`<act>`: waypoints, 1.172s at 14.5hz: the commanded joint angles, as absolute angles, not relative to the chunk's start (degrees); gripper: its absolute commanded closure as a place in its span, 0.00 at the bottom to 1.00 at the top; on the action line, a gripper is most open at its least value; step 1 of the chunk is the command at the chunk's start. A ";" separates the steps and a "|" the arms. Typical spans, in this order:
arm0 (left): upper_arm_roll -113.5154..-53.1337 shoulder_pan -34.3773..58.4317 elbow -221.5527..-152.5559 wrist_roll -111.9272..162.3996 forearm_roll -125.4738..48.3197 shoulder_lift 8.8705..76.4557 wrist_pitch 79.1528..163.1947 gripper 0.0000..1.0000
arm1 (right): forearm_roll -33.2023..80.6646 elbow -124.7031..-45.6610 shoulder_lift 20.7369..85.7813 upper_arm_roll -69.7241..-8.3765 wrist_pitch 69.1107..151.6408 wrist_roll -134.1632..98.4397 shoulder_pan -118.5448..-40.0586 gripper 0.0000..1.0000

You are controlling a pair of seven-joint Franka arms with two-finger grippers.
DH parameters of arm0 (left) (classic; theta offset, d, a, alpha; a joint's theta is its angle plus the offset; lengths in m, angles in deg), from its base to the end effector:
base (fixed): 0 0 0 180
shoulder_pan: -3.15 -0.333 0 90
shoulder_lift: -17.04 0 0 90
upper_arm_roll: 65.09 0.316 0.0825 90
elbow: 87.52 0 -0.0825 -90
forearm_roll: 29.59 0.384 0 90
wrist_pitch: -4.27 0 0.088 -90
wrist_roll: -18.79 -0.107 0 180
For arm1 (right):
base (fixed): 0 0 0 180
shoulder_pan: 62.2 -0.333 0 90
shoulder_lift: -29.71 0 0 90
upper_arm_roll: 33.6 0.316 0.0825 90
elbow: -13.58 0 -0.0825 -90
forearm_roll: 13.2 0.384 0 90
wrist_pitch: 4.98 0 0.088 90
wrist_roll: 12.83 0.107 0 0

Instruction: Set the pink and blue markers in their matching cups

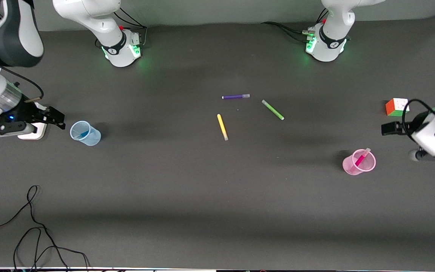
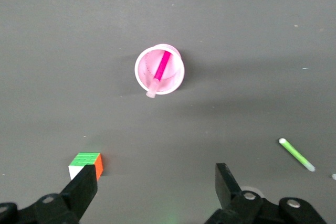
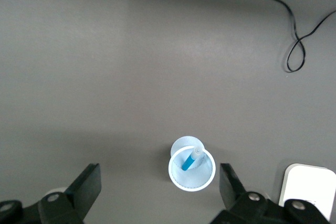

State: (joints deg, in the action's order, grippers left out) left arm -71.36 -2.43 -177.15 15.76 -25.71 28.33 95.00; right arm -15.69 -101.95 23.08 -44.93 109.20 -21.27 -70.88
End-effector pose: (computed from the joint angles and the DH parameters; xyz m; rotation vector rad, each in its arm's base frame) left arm 0.6030 0.0051 0.5149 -3.0851 0.1105 0.2747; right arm 0.5325 -0.0307 0.5104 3.1069 0.1825 0.1370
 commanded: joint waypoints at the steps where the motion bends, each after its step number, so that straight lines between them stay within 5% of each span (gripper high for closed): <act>1: -71.06 -2.56 -182.35 16.50 -28.18 22.06 97.53 0.00 | -15.49 -95.09 21.80 -44.06 101.58 -19.60 -71.17 0.00; 4: -70.89 -1.07 -181.83 16.76 -29.49 19.77 96.56 0.00 | -10.49 -89.00 21.80 -42.48 90.58 -12.42 -71.17 0.00; 7: -65.45 5.60 -181.74 18.17 -29.67 19.15 96.30 0.00 | -10.65 -89.34 22.24 -41.43 90.47 -10.98 -71.17 0.00; 17: -65.53 5.44 -180.68 18.00 -29.50 18.62 93.48 0.00 | -13.47 -87.94 24.52 -38.96 92.49 -8.61 -70.99 0.00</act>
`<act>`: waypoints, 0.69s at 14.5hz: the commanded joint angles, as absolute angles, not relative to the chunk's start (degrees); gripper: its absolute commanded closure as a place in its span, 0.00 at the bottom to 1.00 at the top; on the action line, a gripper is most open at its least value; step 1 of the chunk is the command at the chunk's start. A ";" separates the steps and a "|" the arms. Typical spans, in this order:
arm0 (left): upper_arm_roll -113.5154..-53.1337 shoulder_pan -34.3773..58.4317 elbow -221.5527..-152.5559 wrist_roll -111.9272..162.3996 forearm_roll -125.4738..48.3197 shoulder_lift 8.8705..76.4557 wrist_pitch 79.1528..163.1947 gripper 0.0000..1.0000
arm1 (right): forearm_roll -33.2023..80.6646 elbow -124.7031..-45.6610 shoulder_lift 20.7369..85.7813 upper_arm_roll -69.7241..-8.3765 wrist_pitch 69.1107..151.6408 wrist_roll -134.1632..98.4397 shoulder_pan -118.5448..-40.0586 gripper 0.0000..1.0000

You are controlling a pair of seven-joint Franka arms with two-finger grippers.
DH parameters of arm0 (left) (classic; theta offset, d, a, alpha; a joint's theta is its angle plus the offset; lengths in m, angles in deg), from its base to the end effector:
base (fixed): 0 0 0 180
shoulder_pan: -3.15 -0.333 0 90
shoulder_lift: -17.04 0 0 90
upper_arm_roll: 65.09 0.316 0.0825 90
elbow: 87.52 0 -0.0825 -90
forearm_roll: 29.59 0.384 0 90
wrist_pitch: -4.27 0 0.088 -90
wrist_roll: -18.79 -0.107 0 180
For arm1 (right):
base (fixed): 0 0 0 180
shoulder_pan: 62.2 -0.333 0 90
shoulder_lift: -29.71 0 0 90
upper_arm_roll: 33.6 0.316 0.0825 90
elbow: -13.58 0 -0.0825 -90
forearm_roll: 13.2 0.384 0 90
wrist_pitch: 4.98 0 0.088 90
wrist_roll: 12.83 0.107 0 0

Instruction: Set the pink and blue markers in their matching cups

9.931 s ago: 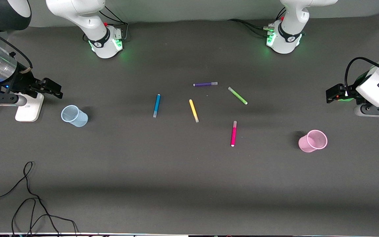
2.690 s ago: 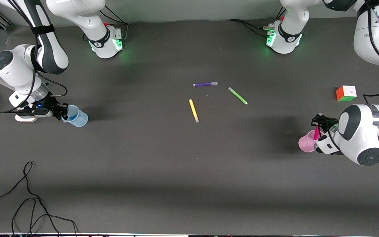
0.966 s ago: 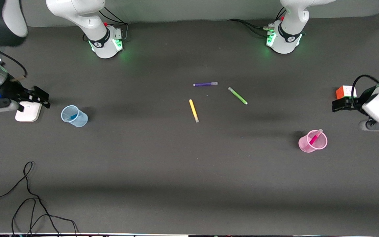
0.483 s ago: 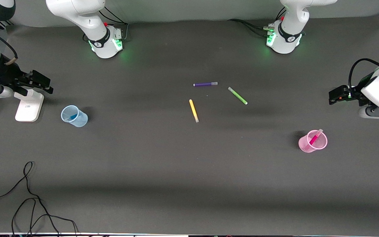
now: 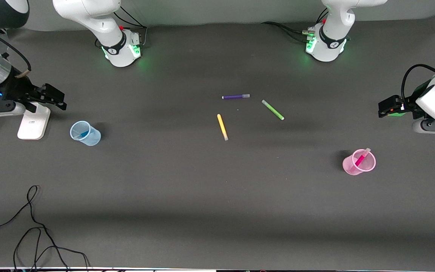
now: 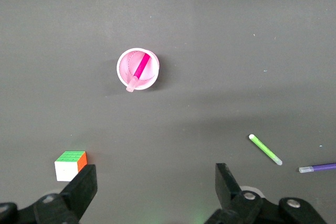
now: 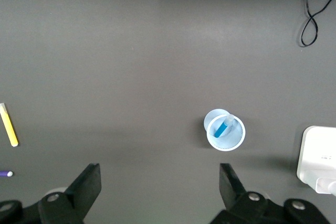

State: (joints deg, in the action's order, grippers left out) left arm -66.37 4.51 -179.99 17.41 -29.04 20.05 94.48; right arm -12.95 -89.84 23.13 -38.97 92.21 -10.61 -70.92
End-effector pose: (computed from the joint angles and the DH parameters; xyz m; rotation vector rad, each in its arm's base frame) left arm 0.5664 -0.0248 0.5751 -3.1269 0.1105 0.1438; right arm 0.5248 0.0287 0.5858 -3.1261 -0.0309 -0.0076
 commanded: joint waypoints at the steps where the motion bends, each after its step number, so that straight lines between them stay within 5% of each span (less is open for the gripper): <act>1: -65.53 5.44 -180.68 18.08 -29.50 18.62 93.48 0.00 | -13.38 -87.94 24.52 -38.88 92.49 -8.52 -70.99 0.00; 10: -65.26 5.35 -180.77 17.38 -29.50 18.89 93.40 0.00 | -13.29 -88.03 25.14 -38.96 92.67 -7.21 -70.91 0.00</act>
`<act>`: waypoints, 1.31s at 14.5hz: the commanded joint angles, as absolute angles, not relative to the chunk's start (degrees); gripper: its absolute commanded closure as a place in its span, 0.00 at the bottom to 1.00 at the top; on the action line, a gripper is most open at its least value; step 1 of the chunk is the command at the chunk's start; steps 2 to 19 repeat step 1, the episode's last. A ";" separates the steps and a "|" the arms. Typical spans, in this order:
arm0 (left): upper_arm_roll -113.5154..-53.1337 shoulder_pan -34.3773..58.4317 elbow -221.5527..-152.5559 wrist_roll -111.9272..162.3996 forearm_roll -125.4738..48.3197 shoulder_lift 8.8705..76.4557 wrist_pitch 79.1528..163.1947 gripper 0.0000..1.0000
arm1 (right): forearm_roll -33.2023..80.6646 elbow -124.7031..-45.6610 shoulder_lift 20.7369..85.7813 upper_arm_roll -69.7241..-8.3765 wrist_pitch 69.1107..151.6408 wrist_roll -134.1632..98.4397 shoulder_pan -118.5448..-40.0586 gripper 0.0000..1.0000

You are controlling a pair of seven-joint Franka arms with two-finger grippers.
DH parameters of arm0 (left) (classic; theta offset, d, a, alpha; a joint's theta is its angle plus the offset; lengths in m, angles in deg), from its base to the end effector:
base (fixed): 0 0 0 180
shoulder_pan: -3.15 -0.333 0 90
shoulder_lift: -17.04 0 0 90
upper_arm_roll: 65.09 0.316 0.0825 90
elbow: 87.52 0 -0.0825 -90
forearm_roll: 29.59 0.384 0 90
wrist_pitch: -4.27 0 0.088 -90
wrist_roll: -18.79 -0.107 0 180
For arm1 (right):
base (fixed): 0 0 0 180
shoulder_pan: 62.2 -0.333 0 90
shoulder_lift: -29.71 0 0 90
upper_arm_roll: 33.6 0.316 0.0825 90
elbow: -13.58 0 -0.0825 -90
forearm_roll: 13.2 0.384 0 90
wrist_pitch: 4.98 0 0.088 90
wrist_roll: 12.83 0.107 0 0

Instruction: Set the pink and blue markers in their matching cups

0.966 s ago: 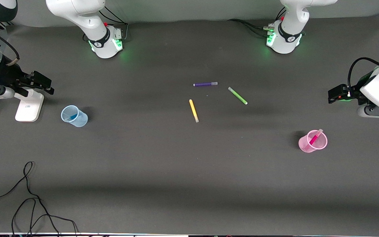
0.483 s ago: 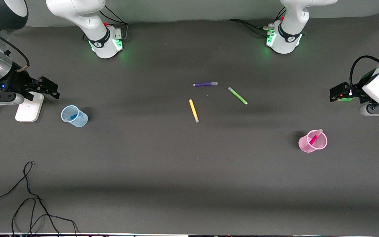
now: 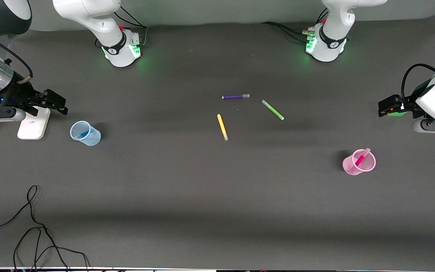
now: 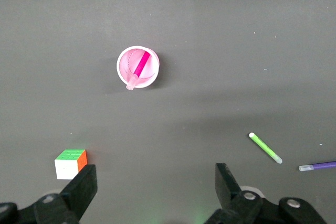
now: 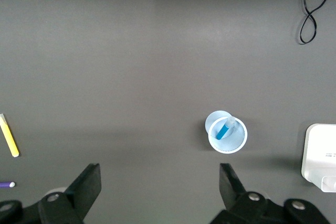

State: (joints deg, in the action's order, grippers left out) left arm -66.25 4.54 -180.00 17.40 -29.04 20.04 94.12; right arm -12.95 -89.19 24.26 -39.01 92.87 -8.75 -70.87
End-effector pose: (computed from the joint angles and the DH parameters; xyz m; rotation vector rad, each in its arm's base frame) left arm 0.5656 -0.0239 0.5746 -3.1264 0.1083 0.1537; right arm 0.5318 0.0287 0.5819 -3.1277 0.0227 -0.0124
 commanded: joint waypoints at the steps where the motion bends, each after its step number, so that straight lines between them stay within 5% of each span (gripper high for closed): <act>1: -65.26 5.35 -180.77 17.38 -29.50 18.89 93.40 0.00 | -13.29 -87.94 25.22 -38.96 92.67 -7.29 -70.99 0.00; 19: -65.26 5.35 -180.77 17.38 -29.50 18.89 93.40 0.00 | -13.29 -87.94 25.22 -38.96 92.67 -7.29 -70.99 0.00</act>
